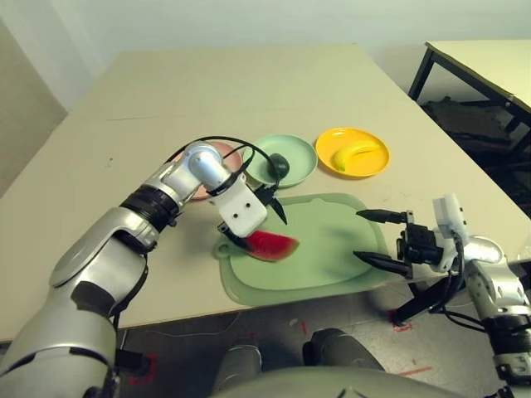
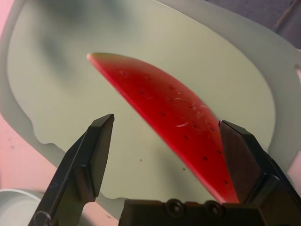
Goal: Place the fruits into color-matched plates.
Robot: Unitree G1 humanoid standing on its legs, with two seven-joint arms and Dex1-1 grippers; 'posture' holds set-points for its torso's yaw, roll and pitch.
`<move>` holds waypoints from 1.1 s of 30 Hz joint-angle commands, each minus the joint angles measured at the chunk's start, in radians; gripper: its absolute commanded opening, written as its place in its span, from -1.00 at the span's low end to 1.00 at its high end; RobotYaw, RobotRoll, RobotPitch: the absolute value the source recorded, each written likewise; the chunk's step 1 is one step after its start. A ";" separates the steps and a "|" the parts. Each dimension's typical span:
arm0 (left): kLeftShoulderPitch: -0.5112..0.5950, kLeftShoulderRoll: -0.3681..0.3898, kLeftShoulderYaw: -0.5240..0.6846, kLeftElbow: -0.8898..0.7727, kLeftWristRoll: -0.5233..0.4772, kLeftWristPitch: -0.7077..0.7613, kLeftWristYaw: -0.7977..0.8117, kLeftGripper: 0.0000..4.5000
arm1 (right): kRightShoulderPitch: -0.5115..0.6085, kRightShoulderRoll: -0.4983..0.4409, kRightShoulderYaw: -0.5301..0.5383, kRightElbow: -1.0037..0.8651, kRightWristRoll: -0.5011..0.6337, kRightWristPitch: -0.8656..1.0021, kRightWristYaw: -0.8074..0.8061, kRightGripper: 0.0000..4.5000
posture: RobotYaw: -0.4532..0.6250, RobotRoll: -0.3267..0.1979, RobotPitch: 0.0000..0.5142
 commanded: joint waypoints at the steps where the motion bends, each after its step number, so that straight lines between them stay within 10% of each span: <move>1: 0.032 -0.008 -0.003 -0.074 -0.010 0.089 -0.010 1.00 | 0.009 -0.003 0.006 -0.018 0.011 0.006 -0.004 0.98 | -0.45 0.25 -1.00; 14: 0.118 -0.015 0.026 -0.222 0.082 0.317 -0.010 1.00 | 0.011 -0.008 0.018 -0.008 -0.004 -0.019 0.008 0.98 | -0.44 0.25 -1.00; 23: 0.144 -0.033 0.038 -0.172 0.196 0.321 -0.009 -0.09 | 0.032 -0.007 0.025 -0.022 -0.007 -0.025 0.001 1.00 | -0.46 0.25 -1.00; 33: 0.136 -0.026 0.065 -0.143 0.180 0.326 -0.010 -0.09 | 0.070 -0.050 0.079 -0.029 -0.066 -0.101 0.061 1.00 | -0.44 0.25 -1.00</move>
